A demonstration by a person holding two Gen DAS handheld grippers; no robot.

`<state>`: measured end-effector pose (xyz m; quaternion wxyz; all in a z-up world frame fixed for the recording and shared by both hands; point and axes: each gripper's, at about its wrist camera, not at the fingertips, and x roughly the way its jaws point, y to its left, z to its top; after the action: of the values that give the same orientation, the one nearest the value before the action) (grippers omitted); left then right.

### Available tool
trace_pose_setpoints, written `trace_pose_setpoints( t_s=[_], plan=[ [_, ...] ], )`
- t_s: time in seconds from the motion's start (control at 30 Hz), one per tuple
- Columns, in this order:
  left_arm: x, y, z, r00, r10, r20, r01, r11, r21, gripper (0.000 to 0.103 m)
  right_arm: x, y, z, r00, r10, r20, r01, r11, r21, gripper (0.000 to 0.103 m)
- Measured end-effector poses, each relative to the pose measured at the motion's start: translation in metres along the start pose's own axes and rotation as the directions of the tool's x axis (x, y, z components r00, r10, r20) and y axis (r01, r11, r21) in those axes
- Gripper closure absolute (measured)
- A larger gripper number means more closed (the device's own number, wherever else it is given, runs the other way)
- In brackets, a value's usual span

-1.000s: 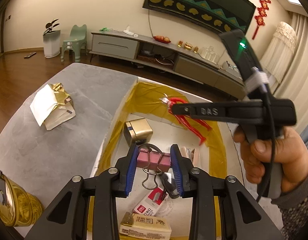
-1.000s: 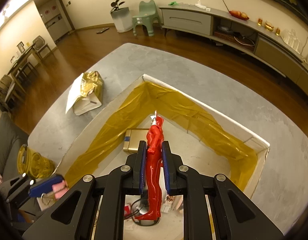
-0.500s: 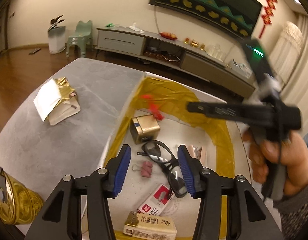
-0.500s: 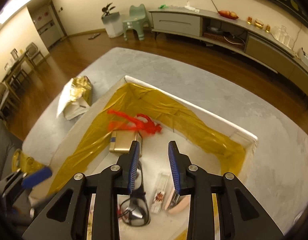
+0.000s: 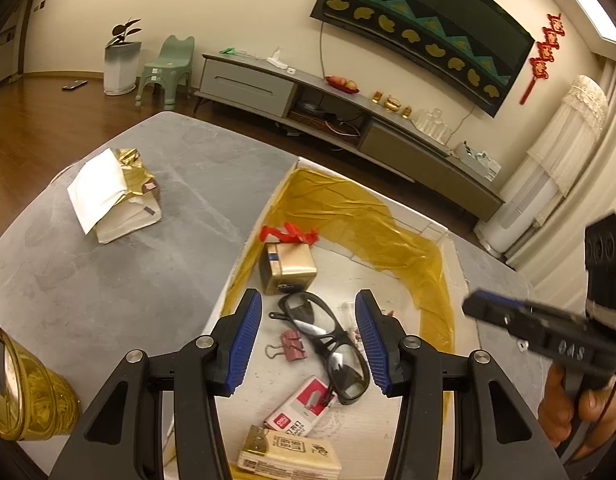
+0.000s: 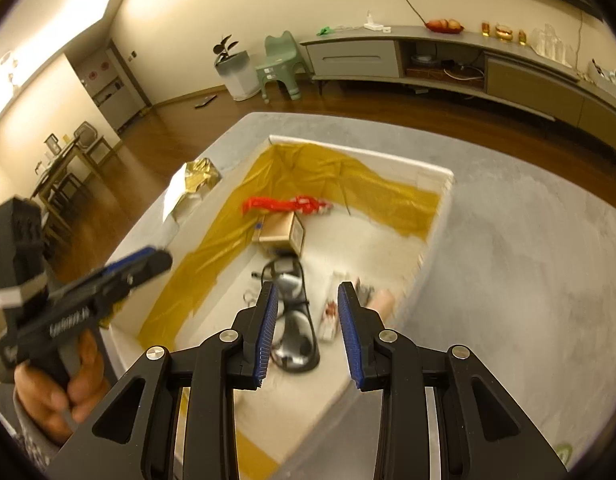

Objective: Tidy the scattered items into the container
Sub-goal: 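Move the right tool to the white charger while the left tool approaches the green tape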

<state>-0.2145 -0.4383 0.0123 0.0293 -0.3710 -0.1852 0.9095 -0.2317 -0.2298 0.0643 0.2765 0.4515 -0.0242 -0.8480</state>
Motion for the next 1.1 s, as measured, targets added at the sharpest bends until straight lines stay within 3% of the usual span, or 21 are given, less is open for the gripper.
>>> trace_pose_setpoints(
  t_s=[0.6, 1.1],
  plan=[
    [-0.005, -0.025, -0.002, 0.998, -0.051, 0.038, 0.049, 0.997, 0.061, 0.053, -0.034, -0.039, -0.063, 0.996, 0.085, 0.017, -0.087, 0.992, 0.092, 0.069],
    [-0.001, -0.095, -0.018, 0.997, -0.077, 0.021, 0.071, 0.975, 0.21, 0.053, -0.07, -0.104, -0.119, 0.992, 0.097, 0.08, -0.114, 0.963, 0.244, 0.069]
  ],
)
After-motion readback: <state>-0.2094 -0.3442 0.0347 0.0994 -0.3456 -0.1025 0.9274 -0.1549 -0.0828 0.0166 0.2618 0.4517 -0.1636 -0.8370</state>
